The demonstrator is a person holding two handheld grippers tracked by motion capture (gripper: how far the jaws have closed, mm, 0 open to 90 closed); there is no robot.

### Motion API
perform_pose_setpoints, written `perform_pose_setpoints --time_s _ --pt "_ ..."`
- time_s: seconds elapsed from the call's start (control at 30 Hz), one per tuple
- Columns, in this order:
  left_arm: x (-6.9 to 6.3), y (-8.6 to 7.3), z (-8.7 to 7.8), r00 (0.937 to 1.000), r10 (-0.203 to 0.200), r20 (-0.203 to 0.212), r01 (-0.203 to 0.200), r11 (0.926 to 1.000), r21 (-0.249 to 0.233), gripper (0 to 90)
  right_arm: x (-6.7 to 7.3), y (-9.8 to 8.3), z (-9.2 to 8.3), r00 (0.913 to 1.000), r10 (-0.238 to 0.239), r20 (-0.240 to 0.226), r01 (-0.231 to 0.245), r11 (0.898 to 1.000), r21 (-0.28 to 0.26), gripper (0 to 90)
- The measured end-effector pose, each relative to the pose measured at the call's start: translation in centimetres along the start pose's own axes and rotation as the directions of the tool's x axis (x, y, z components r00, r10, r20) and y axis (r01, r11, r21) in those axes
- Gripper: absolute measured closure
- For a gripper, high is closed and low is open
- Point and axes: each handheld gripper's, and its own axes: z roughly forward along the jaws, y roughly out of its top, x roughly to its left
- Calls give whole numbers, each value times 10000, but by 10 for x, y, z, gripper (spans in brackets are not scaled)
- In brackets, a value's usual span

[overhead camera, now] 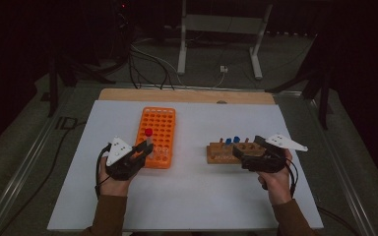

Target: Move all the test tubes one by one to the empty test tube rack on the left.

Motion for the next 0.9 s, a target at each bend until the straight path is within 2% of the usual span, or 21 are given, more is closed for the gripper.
perform_pose_setpoints --time_s 0.13,0.33,0.53,0.8,0.9 --pt "7 -3 -3 10000 -82 -52 81 9999 -136 759 0 0 0 10000 0 -20 0 10000 11 4" --pt "15 -10 -2 9987 -265 -436 257 9995 -183 759 0 0 0 10000 -5 -30 5 10000 6 4" --pt "23 -21 5 9950 -675 -738 651 9972 -355 758 0 0 0 10000 10 -23 -10 10000 -15 4" --pt "23 -31 16 9948 -595 -822 602 9982 56 758 0 -1 1 10000 18 -6 -18 10000 -6 4" --pt "21 -36 20 9952 -399 -897 435 9983 389 758 0 -1 1 10000 7 -11 -7 10000 -7 4"
